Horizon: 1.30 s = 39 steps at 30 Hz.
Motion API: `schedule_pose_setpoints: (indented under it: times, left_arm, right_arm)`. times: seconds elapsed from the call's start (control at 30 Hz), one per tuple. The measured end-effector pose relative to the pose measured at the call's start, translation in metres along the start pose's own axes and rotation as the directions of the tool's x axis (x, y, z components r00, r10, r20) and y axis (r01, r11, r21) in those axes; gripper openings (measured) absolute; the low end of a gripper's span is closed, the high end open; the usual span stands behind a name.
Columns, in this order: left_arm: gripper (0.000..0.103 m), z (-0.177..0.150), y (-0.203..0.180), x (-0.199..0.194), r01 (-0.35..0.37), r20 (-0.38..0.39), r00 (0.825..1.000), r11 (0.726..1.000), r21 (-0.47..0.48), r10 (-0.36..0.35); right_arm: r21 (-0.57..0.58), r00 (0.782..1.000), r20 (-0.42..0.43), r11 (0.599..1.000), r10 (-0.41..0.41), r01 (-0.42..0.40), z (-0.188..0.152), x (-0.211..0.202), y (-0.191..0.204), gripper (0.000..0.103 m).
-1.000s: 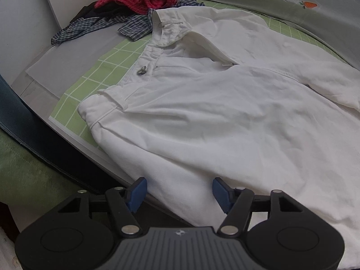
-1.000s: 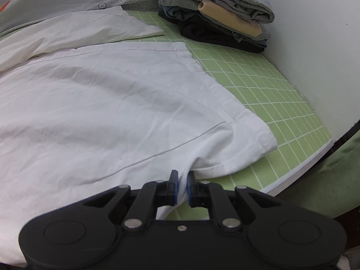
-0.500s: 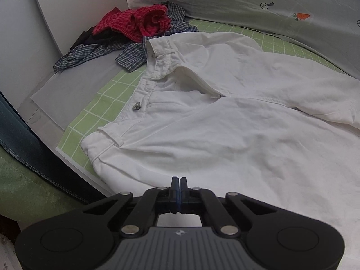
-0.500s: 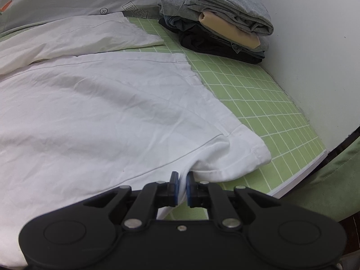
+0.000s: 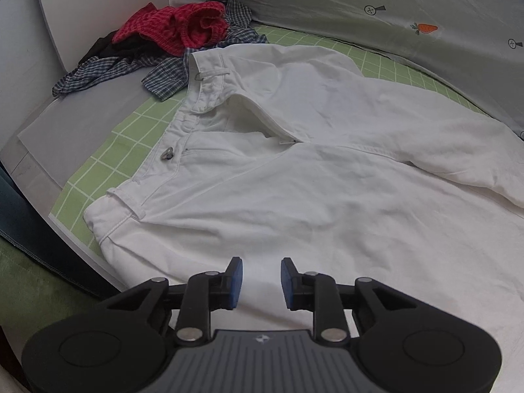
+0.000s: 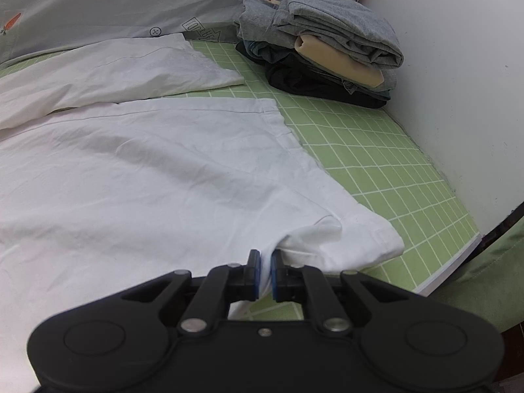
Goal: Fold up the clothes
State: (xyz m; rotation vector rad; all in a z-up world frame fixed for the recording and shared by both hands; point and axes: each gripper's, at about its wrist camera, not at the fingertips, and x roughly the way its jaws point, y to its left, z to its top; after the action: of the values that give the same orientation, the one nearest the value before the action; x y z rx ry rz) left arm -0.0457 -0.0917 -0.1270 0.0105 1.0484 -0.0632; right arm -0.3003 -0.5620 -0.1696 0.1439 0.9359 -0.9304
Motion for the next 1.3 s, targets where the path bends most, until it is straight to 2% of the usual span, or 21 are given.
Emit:
schedule_pose_setpoints:
  times: [0.1,0.13,0.23,0.33,0.5,0.63,0.77,0.8,0.87,0.9,0.93,1.1,1.3]
  left_arm:
    - [0.057,-0.012,0.002,0.003,-0.001,-0.015,1.000,1.000,0.008,0.001]
    - [0.062,-0.015,0.002,0.004,-0.003,-0.019,1.000,1.000,0.010,0.003]
    - [0.065,-0.022,0.009,0.003,-0.052,-0.015,0.999,0.999,0.002,0.052]
    - [0.069,-0.027,0.021,0.001,-0.064,-0.010,0.998,0.997,-0.049,0.064]
    - [0.071,-0.029,0.023,0.009,-0.089,-0.002,0.996,0.996,-0.016,0.089]
    - [0.076,-0.028,0.022,0.019,-0.096,-0.007,0.995,0.995,-0.022,0.096]
    - [0.077,-0.027,0.019,0.020,-0.103,0.015,0.995,0.995,-0.014,0.103]
    - [0.074,-0.027,0.018,0.019,-0.097,0.028,0.995,0.995,-0.010,0.098]
    - [0.043,-0.026,0.014,0.018,-0.082,0.053,0.995,0.997,0.003,0.081]
    - [0.012,-0.026,0.013,0.018,-0.075,0.063,0.995,0.997,0.009,0.074]
    - [0.009,-0.025,0.011,0.019,-0.075,0.059,0.995,0.997,0.012,0.074]
    - [0.008,-0.024,0.014,0.016,-0.056,0.062,0.996,0.998,-0.005,0.056]
    - [0.003,-0.022,0.032,0.003,0.046,0.123,0.992,0.993,-0.108,-0.032]
  right_arm:
    - [-0.006,1.000,-0.015,1.000,-0.006,0.006,-0.004,0.001,0.001,0.007]
    - [-0.014,1.000,-0.019,1.000,-0.010,0.010,-0.006,0.002,0.002,0.007]
    - [-0.030,1.000,-0.023,0.999,-0.020,0.019,-0.007,0.001,0.004,0.007]
    - [-0.034,0.999,-0.030,0.999,-0.026,0.025,-0.009,0.001,0.003,0.007]
    - [-0.051,0.998,-0.046,0.998,-0.039,0.037,-0.013,0.003,0.005,0.007]
    - [-0.077,0.997,-0.051,0.996,-0.049,0.045,-0.014,0.004,0.010,0.008]
    - [-0.079,0.997,-0.057,0.996,-0.048,0.043,-0.014,0.005,0.009,0.008]
    - [-0.078,0.997,-0.058,0.996,-0.048,0.043,-0.015,0.005,0.009,0.008]
    - [-0.076,0.997,-0.061,0.996,-0.047,0.042,-0.015,0.005,0.008,0.008]
    - [-0.074,0.997,-0.062,0.996,-0.046,0.041,-0.015,0.006,0.008,0.008]
    - [-0.072,0.997,-0.063,0.997,-0.045,0.041,-0.015,0.006,0.008,0.008]
    - [-0.066,0.997,-0.064,0.997,-0.045,0.041,-0.015,0.006,0.008,0.008]
    - [-0.059,0.997,-0.067,0.997,-0.044,0.040,-0.017,0.008,0.006,0.008]
